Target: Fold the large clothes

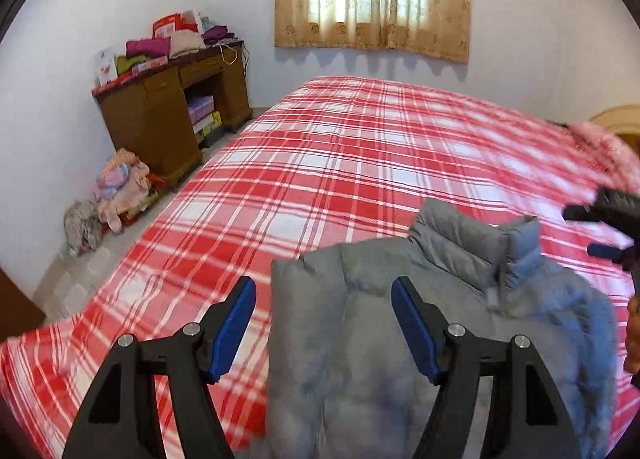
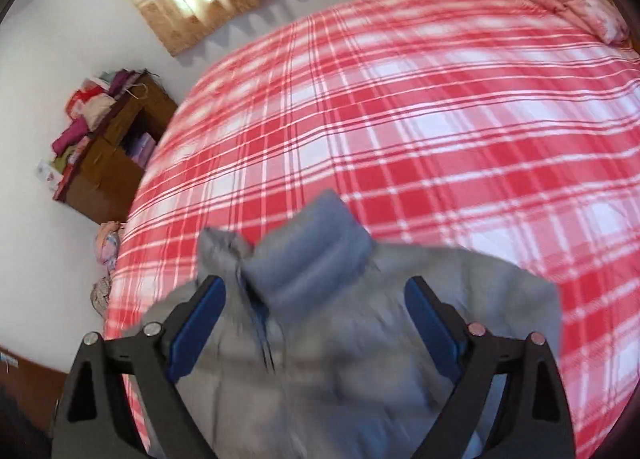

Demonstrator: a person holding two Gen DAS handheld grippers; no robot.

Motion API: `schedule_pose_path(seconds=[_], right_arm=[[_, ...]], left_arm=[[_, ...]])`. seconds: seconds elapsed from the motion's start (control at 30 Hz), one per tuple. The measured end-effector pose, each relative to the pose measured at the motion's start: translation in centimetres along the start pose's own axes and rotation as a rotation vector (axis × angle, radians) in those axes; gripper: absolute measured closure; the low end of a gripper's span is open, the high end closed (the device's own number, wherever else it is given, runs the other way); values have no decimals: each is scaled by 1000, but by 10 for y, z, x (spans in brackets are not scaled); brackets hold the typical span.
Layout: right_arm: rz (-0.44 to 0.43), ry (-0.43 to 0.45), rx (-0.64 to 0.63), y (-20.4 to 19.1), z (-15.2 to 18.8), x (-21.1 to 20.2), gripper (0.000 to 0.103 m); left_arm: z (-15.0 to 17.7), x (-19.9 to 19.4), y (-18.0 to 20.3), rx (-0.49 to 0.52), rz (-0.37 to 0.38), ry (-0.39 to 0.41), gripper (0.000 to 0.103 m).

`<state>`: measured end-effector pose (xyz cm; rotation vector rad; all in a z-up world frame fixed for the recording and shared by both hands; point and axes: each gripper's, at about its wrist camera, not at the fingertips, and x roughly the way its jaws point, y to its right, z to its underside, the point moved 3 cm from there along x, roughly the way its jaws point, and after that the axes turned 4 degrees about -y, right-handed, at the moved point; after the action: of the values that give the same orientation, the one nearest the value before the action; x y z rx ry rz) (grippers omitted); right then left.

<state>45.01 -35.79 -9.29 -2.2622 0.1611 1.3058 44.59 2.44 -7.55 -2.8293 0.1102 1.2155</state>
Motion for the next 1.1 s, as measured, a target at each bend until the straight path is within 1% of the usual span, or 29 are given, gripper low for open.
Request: schedule_pose_path(seconds=[0.07,0.13,0.2,0.23,0.27,0.3,0.37,0.4,0.47,0.5,0.53,0.57,0.63,0.7,0.73,0.77,0.8,0.83,0.87,0.93,0.97,1.03,1.1], right_arm=[[20,-24,17,-1,-9,18,10],[26,-59,50,1,-17,39,10],[27,-99,48,2,-18,57,10],[32,-117,38,2,-17,63,12],[33,-141,19,3,-12,68,21],[30,-155,5,3,-7,68,27],[41,-175,-39,7,5,63,52],[46,-173,-51,9,7,59,57],[55,-160,-69,19,17,44,71],[61,-156,-76,25,23,35,75],[66,-149,-88,33,31,26,81],[81,-150,-100,41,39,20,84],[106,-157,-97,53,50,17,86],[123,-155,-80,70,63,15,88],[142,-144,-72,79,71,16,89],[155,-138,-69,83,76,21,96],[152,-119,-72,88,83,25,99],[159,-49,-104,89,88,23,103],[180,2,-148,86,93,22,103],[254,112,-248,76,107,22,103],[280,138,-267,73,110,20,103],[274,148,-262,74,111,19,100],[235,151,-238,79,109,17,100]], left_arm=[[-1,28,6,-18,4,-33,32],[1,48,7,-43,9,-68,32],[8,68,9,-66,-7,-98,32],[12,74,10,-69,-14,-111,32],[16,80,11,-66,-18,-126,32],[24,87,14,-50,-30,-142,32],[31,91,17,-24,-61,-140,32],[33,90,18,-19,-68,-133,32],[33,87,18,-21,-69,-127,32],[32,82,19,-25,-66,-124,32],[31,80,19,-27,-64,-121,32],[29,76,20,-28,-65,-117,32],[24,65,25,-16,-66,-102,32],[16,50,32,13,-63,-68,32],[13,44,36,24,-60,-52,32],[9,39,39,34,-54,-35,32],[2,32,44,42,-42,-18,32],[-3,30,48,43,-31,-12,32],[-7,28,51,42,-20,-8,32],[-23,26,64,45,-4,-6,32],[-29,27,70,49,5,-8,32],[-45,34,89,68,41,-22,32],[-56,45,105,82,61,-39,32]])
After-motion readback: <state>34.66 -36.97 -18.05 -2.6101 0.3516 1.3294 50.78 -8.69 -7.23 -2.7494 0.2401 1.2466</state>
